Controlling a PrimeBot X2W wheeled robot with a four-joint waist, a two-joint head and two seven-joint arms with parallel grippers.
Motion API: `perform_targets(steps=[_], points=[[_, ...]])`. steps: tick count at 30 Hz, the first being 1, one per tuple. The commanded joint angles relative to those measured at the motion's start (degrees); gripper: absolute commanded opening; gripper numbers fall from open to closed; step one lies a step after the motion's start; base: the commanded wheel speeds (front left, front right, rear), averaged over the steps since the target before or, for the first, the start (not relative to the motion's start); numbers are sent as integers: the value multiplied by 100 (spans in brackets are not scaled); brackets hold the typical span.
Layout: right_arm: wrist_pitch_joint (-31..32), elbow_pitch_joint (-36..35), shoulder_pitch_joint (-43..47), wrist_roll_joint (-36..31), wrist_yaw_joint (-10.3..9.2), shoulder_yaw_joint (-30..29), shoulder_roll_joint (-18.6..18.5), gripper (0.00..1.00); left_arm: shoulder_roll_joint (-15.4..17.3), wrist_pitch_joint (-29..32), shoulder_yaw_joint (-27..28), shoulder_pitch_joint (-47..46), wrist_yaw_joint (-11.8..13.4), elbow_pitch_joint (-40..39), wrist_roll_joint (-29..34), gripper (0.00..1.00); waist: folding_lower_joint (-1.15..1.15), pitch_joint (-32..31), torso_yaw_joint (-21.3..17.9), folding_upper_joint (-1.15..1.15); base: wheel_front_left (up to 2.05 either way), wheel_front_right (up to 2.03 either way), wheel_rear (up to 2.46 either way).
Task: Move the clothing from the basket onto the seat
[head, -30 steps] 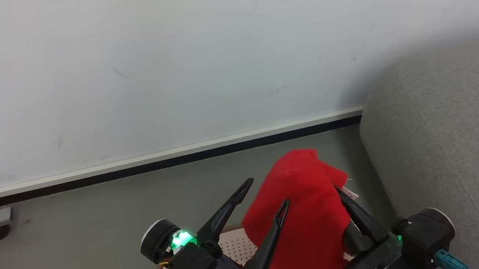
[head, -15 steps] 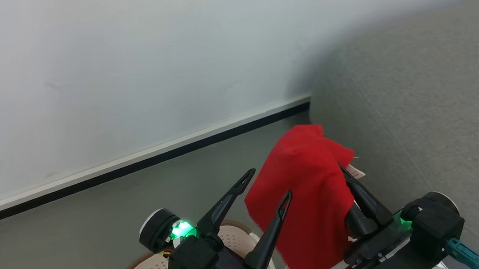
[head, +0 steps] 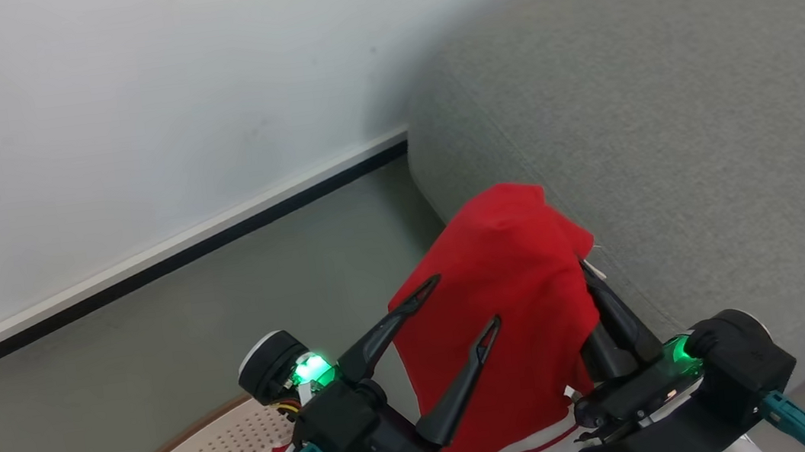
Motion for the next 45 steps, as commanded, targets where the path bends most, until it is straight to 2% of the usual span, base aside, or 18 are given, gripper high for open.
perform_targets(steps=[1,11,23,31,35,40,45], points=[[-10,-36,-68,-17,2,-10,34,0,51,-27,-32,-56,0,30,-13,100,-1,239,-372,0,0,0,0],[-10,-299,273,-204,2,-508,229,0,60,-25,-585,-502,-19,374,-268,100,-1,424,-493,0,0,0,0],[-10,-398,269,-309,2,-631,346,0,176,-25,-892,-800,-21,468,-418,100,-1,734,-516,0,0,0,0],[-10,-435,-548,-200,2,-821,372,0,395,234,-881,-946,41,219,-279,100,-1,1412,-517,0,0,0,0],[-10,-467,-1004,-222,2,-1023,261,0,466,407,-921,-1052,44,0,-227,100,-1,1746,-433,0,0,0,0],[-11,-453,-1816,-394,2,-1720,34,0,548,711,-1140,-1462,2,-361,-127,100,-1,2379,-102,0,0,0,0],[-10,-274,-2663,-396,2,-2525,-374,0,575,1026,-1442,-2065,-12,-690,-98,100,-1,3076,218,0,0,0,0]])
